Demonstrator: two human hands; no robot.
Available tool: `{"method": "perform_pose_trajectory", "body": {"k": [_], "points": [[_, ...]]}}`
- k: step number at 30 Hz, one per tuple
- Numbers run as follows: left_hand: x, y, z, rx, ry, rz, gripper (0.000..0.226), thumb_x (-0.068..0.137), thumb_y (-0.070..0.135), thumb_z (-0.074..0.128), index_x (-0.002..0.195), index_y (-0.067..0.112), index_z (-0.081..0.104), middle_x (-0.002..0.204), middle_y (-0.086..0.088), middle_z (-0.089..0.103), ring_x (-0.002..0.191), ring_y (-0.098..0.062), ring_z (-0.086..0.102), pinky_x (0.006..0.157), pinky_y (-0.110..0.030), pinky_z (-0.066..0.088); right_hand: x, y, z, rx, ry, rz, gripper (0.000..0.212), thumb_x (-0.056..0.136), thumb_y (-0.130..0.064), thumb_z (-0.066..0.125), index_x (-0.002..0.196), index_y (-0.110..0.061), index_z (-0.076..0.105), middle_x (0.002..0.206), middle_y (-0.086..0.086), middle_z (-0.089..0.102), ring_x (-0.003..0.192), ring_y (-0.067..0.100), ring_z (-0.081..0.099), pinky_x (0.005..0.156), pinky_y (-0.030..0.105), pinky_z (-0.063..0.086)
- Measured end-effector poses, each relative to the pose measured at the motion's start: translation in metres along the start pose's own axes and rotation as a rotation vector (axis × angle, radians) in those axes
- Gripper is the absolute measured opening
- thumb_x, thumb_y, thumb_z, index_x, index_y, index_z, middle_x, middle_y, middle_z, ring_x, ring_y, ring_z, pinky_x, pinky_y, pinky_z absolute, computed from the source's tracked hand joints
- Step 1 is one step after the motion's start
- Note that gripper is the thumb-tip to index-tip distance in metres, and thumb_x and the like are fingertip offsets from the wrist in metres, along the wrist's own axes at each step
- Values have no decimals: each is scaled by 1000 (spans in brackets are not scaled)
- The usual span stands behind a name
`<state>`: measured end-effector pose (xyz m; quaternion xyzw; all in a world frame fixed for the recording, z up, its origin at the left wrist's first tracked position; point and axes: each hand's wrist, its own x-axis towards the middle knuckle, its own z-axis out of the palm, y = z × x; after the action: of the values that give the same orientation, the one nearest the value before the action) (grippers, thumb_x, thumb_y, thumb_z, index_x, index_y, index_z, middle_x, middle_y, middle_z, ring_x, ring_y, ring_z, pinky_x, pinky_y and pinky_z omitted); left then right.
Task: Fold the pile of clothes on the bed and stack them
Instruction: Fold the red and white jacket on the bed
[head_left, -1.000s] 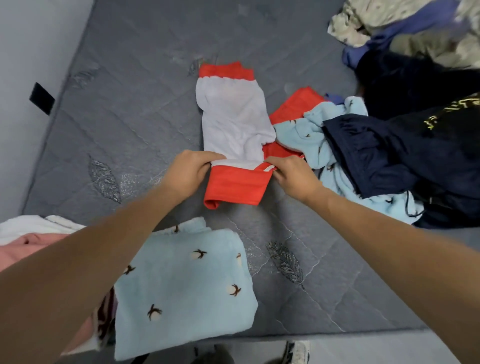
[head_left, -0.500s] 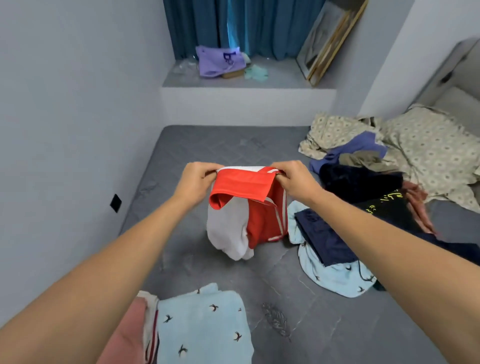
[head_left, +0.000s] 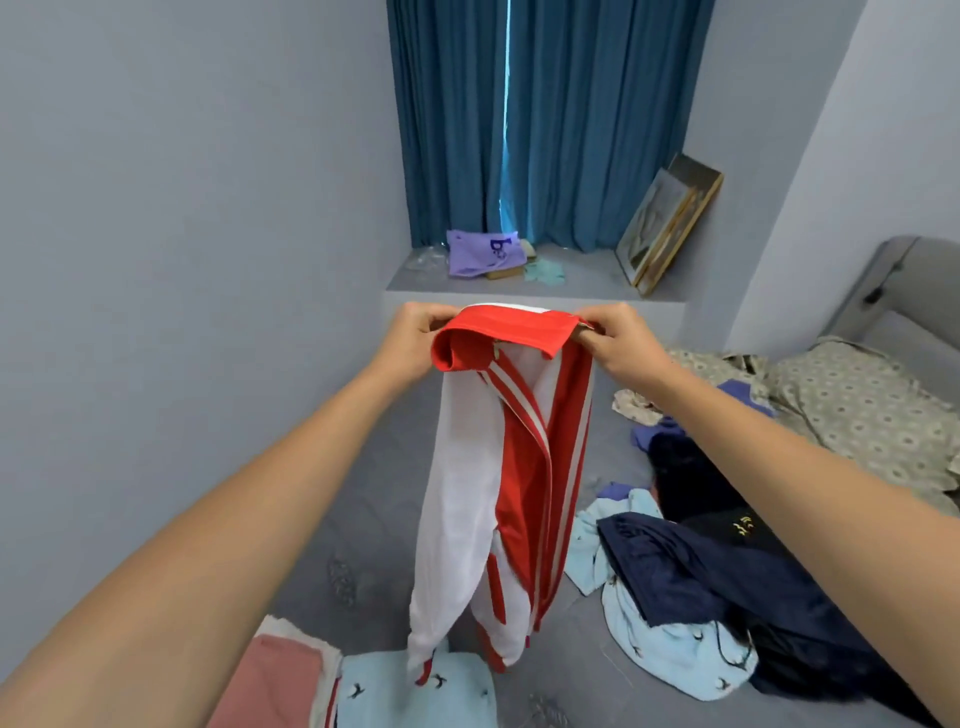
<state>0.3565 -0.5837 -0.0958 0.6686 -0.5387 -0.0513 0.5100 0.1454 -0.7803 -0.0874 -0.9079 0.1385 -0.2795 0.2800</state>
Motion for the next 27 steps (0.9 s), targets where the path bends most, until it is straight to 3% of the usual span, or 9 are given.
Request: {"method": "perform_pose_trajectory", "body": {"k": [2, 6, 8, 13, 17, 21, 27], "points": [[-5, 13, -2, -44, 4, -8, 25, 90, -2, 78, 115, 2, 78, 109, -13, 78, 97, -14, 70, 91, -43, 62, -4, -11, -11, 41, -29, 8, 22, 103, -9, 61, 115, -12, 80, 100, -10, 78, 91, 1, 68, 84, 24, 55], [-21, 17, 3, -67, 7, -10, 22, 92, -4, 74, 110, 9, 78, 102, -11, 79, 91, -12, 68, 86, -47, 62, -12, -19, -19, 57, -78, 34, 20, 105, -12, 60, 107, -6, 79, 105, 17, 77, 95, 26, 71, 94, 52, 55], [-28, 14, 6, -77, -12, -30, 22, 93, -3, 73, 111, 9, 79, 103, -10, 79, 92, -16, 70, 89, -50, 63, -17, -16, -19, 68, -100, 66, 22, 106, -15, 59, 105, -5, 79, 105, 21, 76, 101, 39, 69, 94, 56, 54], [-42, 4, 26, -61, -45, -88, 18, 95, -3, 71, 109, 2, 81, 101, -12, 80, 92, -19, 70, 88, -56, 61, -37, 5, -12, 80, -118, 99, 22, 106, -12, 58, 103, -12, 80, 99, 9, 79, 97, 29, 72, 90, 47, 57], [-47, 0, 50, -70, -82, -120, 15, 98, 4, 70, 105, 9, 83, 94, -1, 80, 87, -9, 68, 82, -39, 59, -53, 32, -8, 78, -107, 125, 23, 105, -10, 59, 97, -16, 80, 92, 6, 78, 81, 10, 66, 83, 48, 56], [-52, -3, 75, -29, -167, -152, 20, 100, 6, 67, 103, 17, 83, 89, 12, 80, 81, 1, 69, 74, -19, 52, -71, 61, -8, 96, -119, 165, 22, 105, -14, 59, 97, -17, 79, 91, 5, 77, 88, 30, 71, 86, 57, 56], [-57, -11, 116, 21, -258, -203, 20, 102, 8, 65, 106, 16, 83, 91, 7, 80, 85, -12, 74, 79, -33, 57, -93, 98, -5, 147, -148, 225, 20, 105, -11, 60, 98, -10, 79, 91, 3, 78, 91, 28, 72, 86, 53, 57]]}}
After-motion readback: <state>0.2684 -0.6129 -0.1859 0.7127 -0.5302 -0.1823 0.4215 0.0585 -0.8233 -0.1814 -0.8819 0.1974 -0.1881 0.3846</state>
